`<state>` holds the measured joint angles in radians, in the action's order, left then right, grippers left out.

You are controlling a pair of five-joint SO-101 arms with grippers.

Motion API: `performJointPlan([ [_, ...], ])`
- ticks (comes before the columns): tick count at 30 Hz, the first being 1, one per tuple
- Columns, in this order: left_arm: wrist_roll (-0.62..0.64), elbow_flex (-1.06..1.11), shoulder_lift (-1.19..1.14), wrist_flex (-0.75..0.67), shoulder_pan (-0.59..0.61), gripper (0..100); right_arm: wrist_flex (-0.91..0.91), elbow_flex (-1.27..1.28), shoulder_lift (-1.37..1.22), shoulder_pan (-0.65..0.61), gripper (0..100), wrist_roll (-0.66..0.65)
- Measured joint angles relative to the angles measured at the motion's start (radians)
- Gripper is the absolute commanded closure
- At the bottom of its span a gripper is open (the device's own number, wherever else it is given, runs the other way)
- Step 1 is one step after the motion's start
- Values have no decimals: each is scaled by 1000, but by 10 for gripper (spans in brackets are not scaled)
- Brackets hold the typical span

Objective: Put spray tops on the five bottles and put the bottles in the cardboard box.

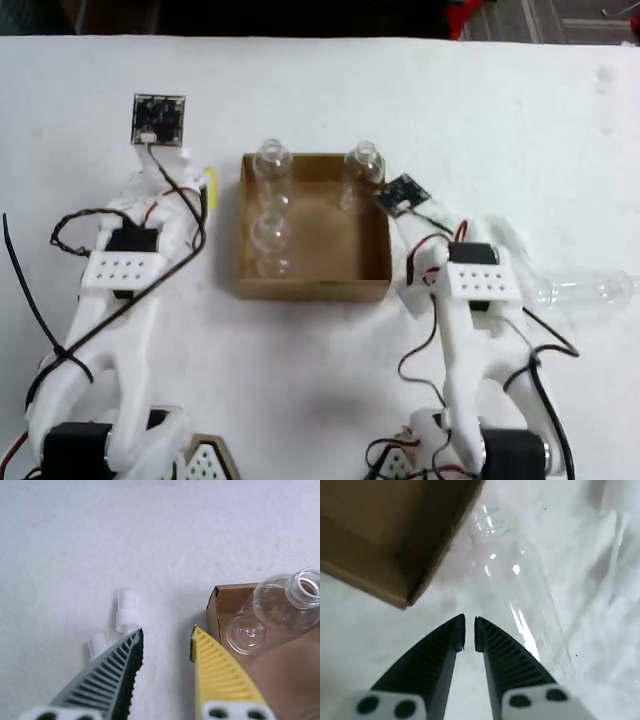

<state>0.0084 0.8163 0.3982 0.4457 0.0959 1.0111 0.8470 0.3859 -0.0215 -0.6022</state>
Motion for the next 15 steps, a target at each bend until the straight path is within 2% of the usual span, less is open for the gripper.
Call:
performJointPlan([
  [8, 0, 0, 0, 0, 0, 846, -38, -124, -32, 130, 981, -2],
  [13, 0, 0, 0, 0, 0, 846, -32, -155, -31, 115, 974, -2],
  [15, 0, 0, 0, 0, 0, 846, 2, -198, -31, 71, 938, -2],
])
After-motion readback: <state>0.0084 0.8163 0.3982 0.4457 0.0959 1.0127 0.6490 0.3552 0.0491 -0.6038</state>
